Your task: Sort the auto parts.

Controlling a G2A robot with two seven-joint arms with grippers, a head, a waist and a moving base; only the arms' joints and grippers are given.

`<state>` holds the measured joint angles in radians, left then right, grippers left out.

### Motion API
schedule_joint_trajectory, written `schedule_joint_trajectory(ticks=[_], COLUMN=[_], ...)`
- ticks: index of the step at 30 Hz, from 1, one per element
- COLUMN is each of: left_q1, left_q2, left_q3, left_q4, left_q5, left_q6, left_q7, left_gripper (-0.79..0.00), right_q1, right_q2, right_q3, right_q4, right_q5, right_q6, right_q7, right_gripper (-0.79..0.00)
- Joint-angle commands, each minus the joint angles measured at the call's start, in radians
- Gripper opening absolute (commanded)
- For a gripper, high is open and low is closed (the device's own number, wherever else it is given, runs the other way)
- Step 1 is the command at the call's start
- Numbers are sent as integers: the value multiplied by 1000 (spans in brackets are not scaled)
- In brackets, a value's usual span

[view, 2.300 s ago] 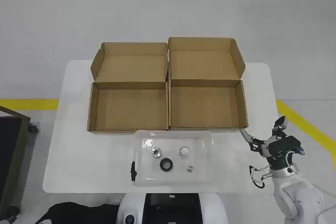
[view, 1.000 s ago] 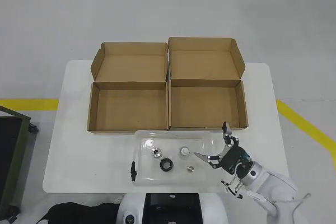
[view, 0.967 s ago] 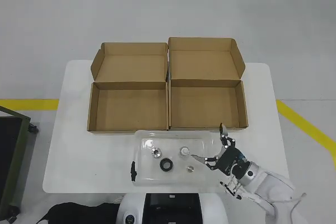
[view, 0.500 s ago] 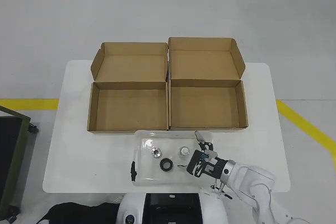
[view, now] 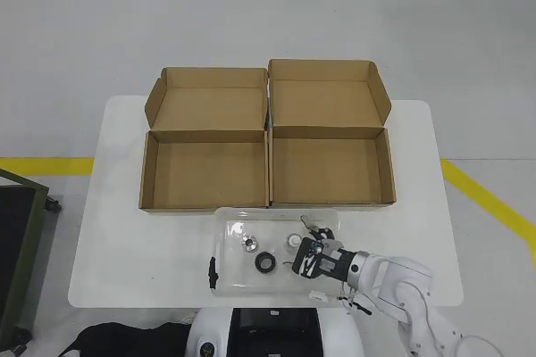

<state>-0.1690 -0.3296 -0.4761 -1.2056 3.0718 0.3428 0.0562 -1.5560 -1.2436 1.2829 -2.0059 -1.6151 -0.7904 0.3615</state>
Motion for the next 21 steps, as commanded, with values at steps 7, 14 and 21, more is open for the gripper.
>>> schedule_joint_trajectory(ticks=[7,14,21], left_q1=[0,0,0], left_q2=[0,0,0], left_q3=[0,0,0], left_q4=[0,0,0], left_q5=[0,0,0], left_q6=[0,0,0], left_q7=[0,0,0], left_gripper=[0,0,0], right_q1=[25,21,-11], right_q2=[6,17,30], right_q3=[-10,-3,27], right_q4=[28,-18,-131], right_q5=[18,25,48], right_q6=[0,-26,-54], right_q7=[25,30,19], right_gripper=[-619,-785,-785])
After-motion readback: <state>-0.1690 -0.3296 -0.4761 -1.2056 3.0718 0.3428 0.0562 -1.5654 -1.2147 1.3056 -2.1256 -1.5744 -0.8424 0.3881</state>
